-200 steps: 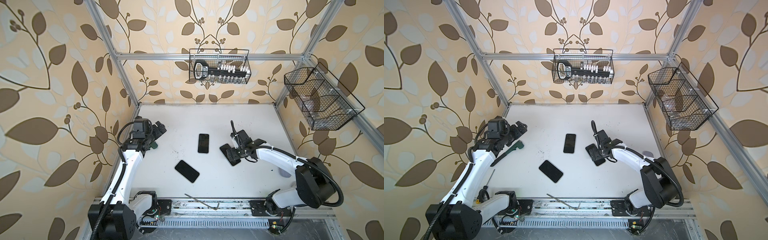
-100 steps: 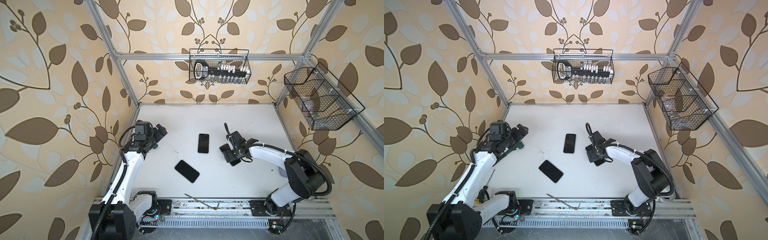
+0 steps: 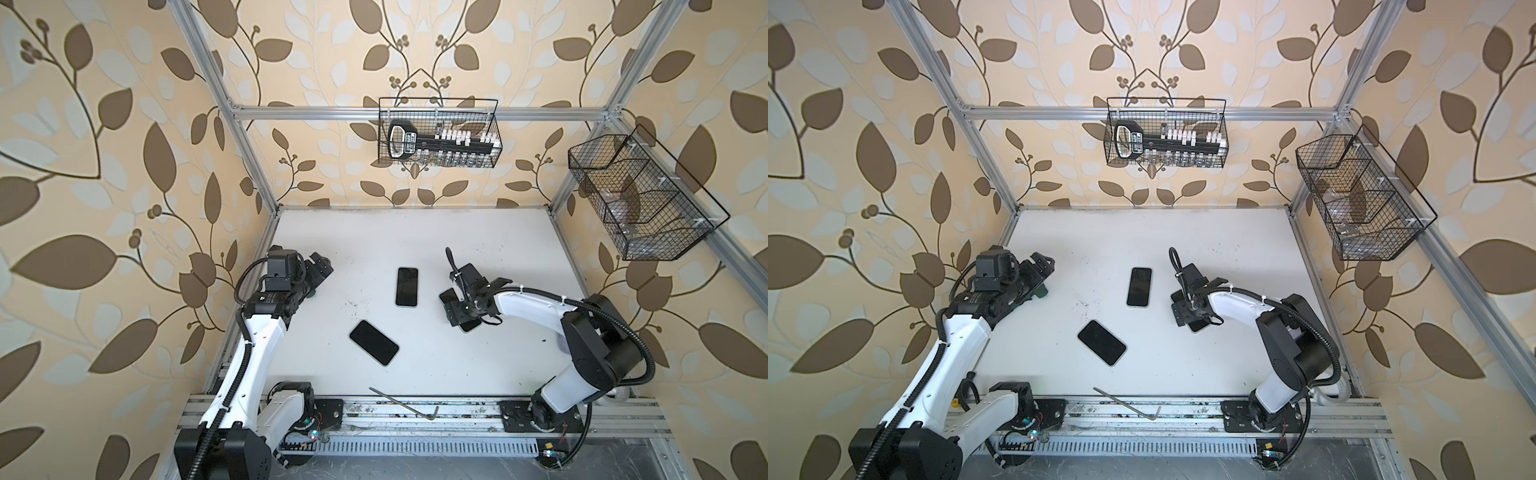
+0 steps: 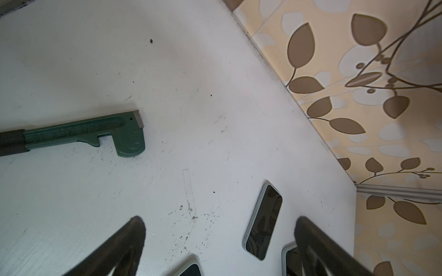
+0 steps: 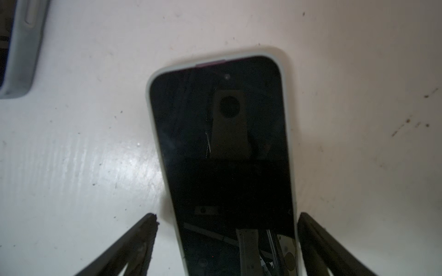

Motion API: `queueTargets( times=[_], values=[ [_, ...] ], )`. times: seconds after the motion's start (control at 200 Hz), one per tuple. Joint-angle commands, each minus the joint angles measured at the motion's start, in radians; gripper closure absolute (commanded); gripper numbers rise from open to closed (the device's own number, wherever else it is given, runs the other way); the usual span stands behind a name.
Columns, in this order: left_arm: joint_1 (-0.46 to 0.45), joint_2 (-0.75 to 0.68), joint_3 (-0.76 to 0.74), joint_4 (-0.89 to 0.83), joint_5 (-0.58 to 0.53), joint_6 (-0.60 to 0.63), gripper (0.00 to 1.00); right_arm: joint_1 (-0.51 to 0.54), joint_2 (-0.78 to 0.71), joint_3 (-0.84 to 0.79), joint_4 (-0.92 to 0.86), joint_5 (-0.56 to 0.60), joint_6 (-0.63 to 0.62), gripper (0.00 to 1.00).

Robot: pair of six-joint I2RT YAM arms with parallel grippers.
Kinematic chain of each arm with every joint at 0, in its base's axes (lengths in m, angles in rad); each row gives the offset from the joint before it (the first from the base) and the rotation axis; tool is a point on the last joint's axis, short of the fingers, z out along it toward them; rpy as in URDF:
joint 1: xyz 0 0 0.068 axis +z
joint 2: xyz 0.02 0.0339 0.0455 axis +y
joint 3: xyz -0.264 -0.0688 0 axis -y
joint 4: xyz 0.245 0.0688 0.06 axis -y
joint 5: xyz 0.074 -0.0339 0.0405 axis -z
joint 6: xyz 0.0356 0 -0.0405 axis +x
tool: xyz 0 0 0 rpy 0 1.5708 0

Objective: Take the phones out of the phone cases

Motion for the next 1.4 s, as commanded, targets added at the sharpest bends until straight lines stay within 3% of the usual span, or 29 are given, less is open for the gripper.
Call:
queueTargets(
  times=[0.0,0.555,0.63,0.784,1.224,1.399],
  values=[
    [-0.009,-0.015,0.000,-0.006,-0.034,-0.005,0.01,0.006,0.010,0.006,0.000,-0.012,0.010,0.08],
    [-0.010,-0.025,-0.006,-0.014,-0.027,-0.021,0.01,-0.004,0.076,0.013,-0.044,0.000,0.029,0.09],
    [-0.010,-0.027,-0.006,-0.016,-0.027,-0.025,0.01,-0.002,0.076,0.010,-0.046,0.012,0.032,0.13],
    [-0.009,-0.028,-0.009,-0.017,-0.024,-0.032,0.01,0.000,0.067,0.010,-0.049,0.018,0.027,0.32],
    [-0.015,0.011,-0.005,-0.011,0.013,-0.057,0.01,-0.009,0.009,0.016,-0.030,-0.030,0.011,0.34],
    [-0.085,0.050,0.010,0.038,0.068,-0.056,0.01,-0.030,-0.047,0.027,-0.022,-0.087,0.010,0.35]
  ],
)
